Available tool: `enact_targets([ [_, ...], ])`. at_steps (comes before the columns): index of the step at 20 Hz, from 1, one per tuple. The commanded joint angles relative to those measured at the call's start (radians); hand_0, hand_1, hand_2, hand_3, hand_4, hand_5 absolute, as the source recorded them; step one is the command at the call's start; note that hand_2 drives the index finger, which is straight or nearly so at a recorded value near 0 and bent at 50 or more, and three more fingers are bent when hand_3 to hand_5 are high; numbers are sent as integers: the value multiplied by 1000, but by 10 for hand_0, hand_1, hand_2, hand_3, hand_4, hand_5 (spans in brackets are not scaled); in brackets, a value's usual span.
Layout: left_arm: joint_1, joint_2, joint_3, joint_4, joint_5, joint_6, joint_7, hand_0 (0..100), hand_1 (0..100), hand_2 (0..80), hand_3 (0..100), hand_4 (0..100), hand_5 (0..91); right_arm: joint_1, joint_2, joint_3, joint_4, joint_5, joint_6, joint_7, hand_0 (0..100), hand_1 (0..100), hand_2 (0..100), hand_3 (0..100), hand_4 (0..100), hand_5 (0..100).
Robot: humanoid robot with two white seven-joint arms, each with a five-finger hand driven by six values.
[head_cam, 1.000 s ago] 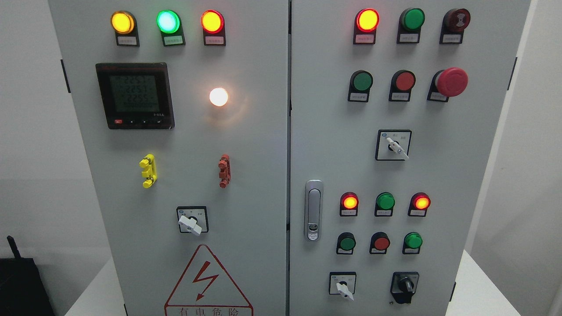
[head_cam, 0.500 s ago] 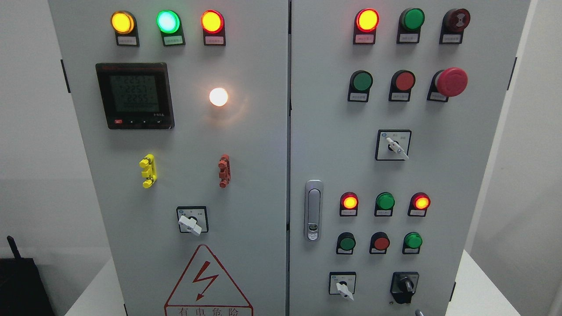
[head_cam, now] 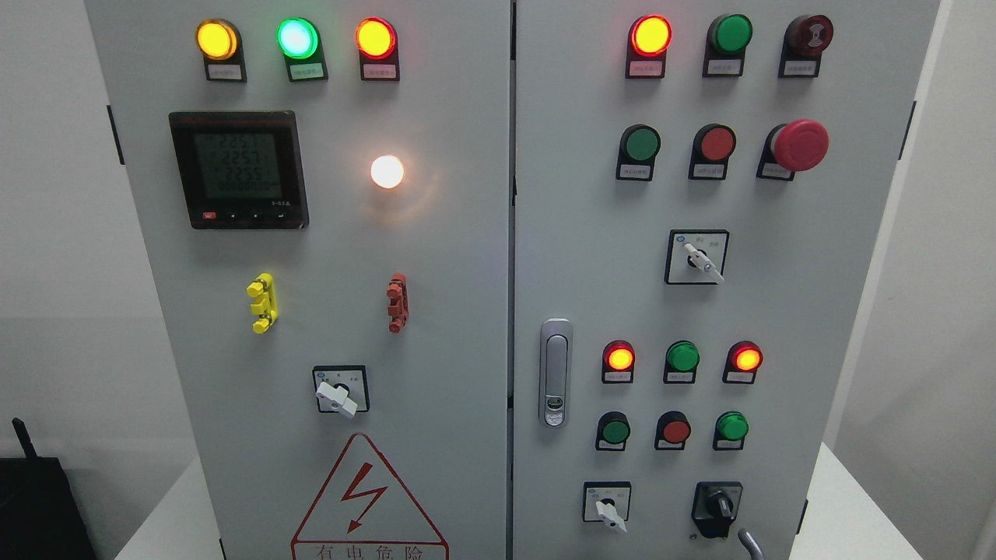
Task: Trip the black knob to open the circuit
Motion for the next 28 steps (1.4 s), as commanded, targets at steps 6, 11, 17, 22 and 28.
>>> enact_targets([
  [6, -4, -2, 1, 0, 2, -1, 0, 120, 389, 0, 0, 0, 0, -5, -2, 10, -43, -3, -4, 7, 1000, 909, 0, 1000, 917, 852],
  [11, -2, -2, 1, 0, 2, -1, 0, 120, 389, 0, 0, 0, 0, 1, -2, 24, -43, -2, -4, 7, 1000, 910, 0, 1000, 918, 851],
  [17, -4, -2, 1, 0, 2, -1, 0, 120, 389, 0, 0, 0, 0, 1, -4, 30, -43, -2, -2, 7, 1000, 911, 0, 1000, 918, 851],
  [22, -2, -2, 1, 0, 2, -1, 0, 120, 389, 0, 0, 0, 0, 0, -4, 30, -43, 0, -4, 7, 1000, 911, 0, 1000, 918, 851],
  [28, -4, -2, 1, 0, 2, -1, 0, 120, 389, 0, 0, 0, 0, -6, -4, 31, -43, 0, -2, 7, 1000, 911, 0, 1000, 918, 851],
])
